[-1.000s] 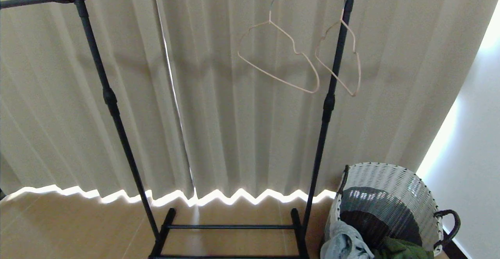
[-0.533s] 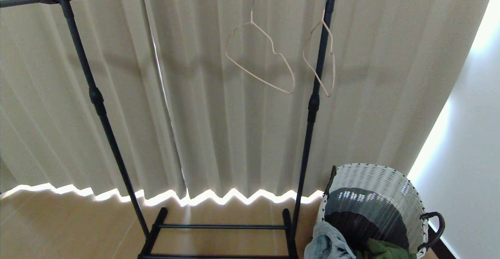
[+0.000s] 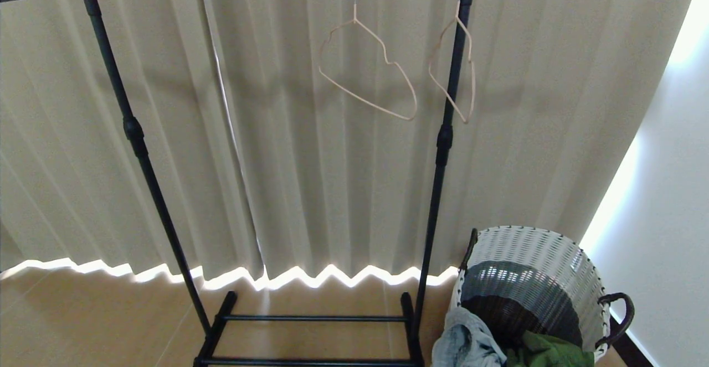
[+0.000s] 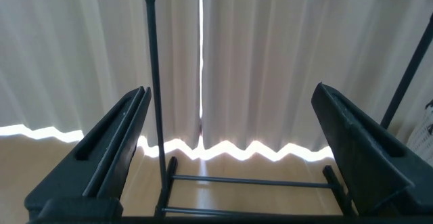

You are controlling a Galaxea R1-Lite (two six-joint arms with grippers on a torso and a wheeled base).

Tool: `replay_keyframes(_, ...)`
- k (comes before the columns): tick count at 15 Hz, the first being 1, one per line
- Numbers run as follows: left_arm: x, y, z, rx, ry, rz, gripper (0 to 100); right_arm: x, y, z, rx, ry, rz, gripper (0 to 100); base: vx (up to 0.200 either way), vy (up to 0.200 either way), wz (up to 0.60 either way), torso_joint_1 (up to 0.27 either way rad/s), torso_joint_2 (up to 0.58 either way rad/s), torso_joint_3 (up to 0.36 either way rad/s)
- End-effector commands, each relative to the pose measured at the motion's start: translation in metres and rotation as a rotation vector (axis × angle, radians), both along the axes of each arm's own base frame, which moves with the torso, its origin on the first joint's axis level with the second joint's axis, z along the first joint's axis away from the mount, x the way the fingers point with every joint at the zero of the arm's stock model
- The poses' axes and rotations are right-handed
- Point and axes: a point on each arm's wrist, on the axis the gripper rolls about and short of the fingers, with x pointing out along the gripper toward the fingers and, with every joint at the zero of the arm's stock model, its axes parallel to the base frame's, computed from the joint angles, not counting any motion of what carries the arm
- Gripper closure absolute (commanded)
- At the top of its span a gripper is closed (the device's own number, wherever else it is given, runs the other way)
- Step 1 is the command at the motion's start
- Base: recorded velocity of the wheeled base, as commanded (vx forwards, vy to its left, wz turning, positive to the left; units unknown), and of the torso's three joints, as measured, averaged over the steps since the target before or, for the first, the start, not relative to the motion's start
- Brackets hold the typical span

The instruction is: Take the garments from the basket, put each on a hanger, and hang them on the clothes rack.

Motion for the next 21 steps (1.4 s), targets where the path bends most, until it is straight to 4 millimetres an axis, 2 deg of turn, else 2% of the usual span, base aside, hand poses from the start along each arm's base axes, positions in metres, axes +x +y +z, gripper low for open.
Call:
replay_keyframes(1,0.0,0.0,0.0,0.0,0.0,0.001,0,0.0,0.0,0.0,0.0,-0.001,0.002,0,0.0,0.0,0.0,-0.071,0.28,0.193)
replay_keyframes(11,0.0,0.0,0.0,0.003,0.001,-0.001,0,0.0,0.0,0.0,-0.007,-0.002,0.0,0,0.0,0.0,0.0,-0.006,0.03,0.02)
replay_keyframes(13,0.0,0.0,0.0,0.003,0.001,-0.001,0,-0.002,0.0,0.006,-0.011,-0.021,0.005,0,0.0,0.0,0.0,0.0,0.0,0.0)
replay_keyframes(14,0.0,0.0,0.0,0.003,0.001,-0.001,0,-0.004,0.0,0.022,-0.014,-0.032,0.015,0,0.0,0.0,0.0,0.0,0.0,0.0)
replay_keyframes(17,0.0,0.0,0.0,0.003,0.001,-0.002,0,0.014,-0.001,0.027,-0.107,0.16,0.058,0,0.0,0.0,0.0,0.0,0.0,0.0)
replay_keyframes(19,0.0,0.0,0.0,0.003,0.001,-0.002,0,0.04,-0.001,0.037,-0.234,0.361,0.039,0,0.1,0.0,0.0,0.001,0.0,-0.001)
replay_keyframes(20,0.0,0.0,0.0,0.003,0.001,-0.001,0,0.046,0.0,0.038,-0.269,0.409,0.043,0,0.2,0.0,0.0,0.012,0.0,0.002)
replay_keyframes(21,0.0,0.0,0.0,0.003,0.001,-0.002,0,0.06,0.0,0.036,-0.336,0.528,0.051,0,0.2,0.0,0.0,-0.012,0.0,0.017)
